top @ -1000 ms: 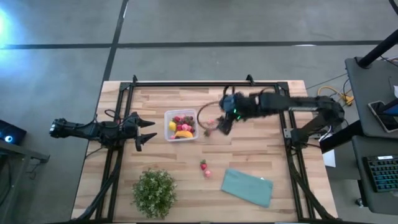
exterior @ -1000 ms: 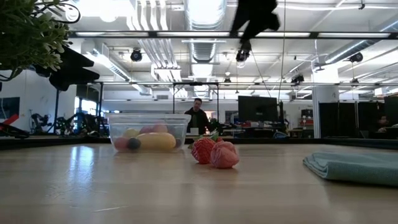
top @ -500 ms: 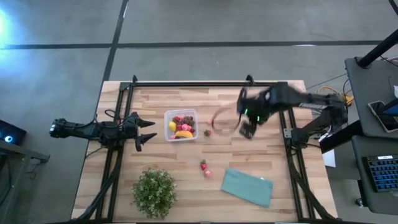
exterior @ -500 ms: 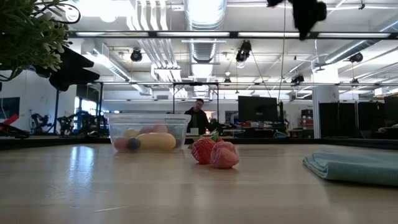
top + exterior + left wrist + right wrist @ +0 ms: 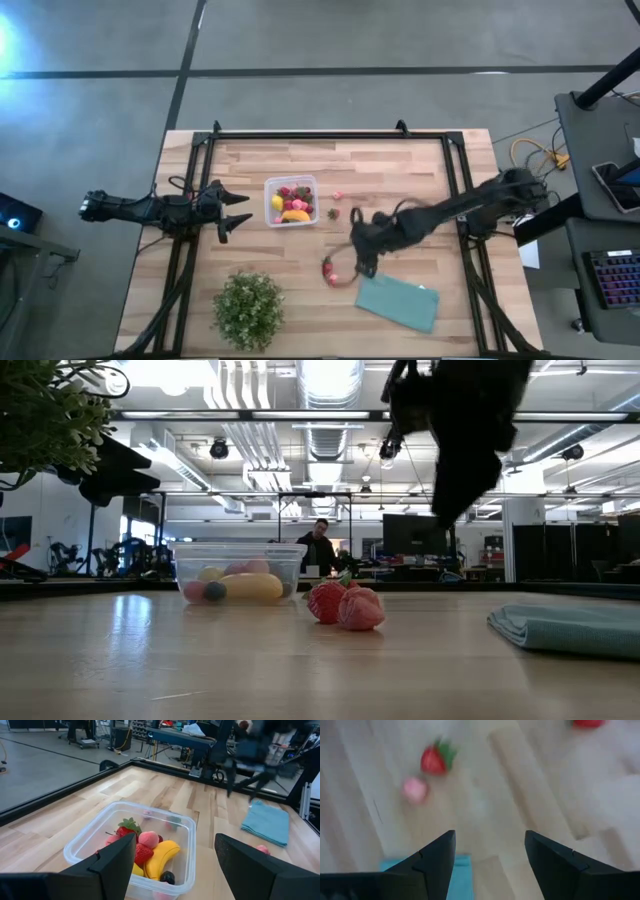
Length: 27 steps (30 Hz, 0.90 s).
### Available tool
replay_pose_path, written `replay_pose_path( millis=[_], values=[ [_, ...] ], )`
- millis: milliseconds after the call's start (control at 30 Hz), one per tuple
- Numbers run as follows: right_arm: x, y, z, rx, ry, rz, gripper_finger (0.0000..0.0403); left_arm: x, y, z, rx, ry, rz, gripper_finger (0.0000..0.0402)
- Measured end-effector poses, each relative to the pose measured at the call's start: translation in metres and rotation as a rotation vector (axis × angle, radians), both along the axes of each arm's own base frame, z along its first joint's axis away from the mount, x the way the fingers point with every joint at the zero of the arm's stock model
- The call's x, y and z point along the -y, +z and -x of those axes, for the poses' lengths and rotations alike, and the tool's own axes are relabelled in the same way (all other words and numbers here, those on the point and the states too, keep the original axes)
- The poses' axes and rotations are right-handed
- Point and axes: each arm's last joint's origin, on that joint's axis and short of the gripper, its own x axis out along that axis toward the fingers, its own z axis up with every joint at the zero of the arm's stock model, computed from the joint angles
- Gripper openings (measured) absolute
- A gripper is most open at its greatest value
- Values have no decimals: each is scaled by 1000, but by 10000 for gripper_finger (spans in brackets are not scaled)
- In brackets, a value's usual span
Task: Pick and placing Produce into tupperware
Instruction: Put the pink peach into the transparent bin
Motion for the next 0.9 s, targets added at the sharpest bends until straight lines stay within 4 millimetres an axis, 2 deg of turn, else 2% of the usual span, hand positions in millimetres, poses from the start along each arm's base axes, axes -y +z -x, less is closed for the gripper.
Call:
replay_pose_path(
  millis=[133, 300, 433, 667, 900],
  values=[
    [-21, -30, -3, -61, 145, 86, 230, 0, 0, 0, 0, 0, 0, 258],
    [-61, -45, -6, -48, 359, 142, 230, 0, 0, 0, -1, 0, 0, 258],
    [-85, -55, -9, -15, 421, 162, 230, 0, 0, 0, -1, 0, 0, 258],
    [-93, -57, -12, 74, 379, 314, 229, 0, 0, 0, -2, 0, 0, 258],
    [-99, -59, -23, 195, 398, 302, 228, 0, 0, 0, -1, 0, 0, 258]
  ],
)
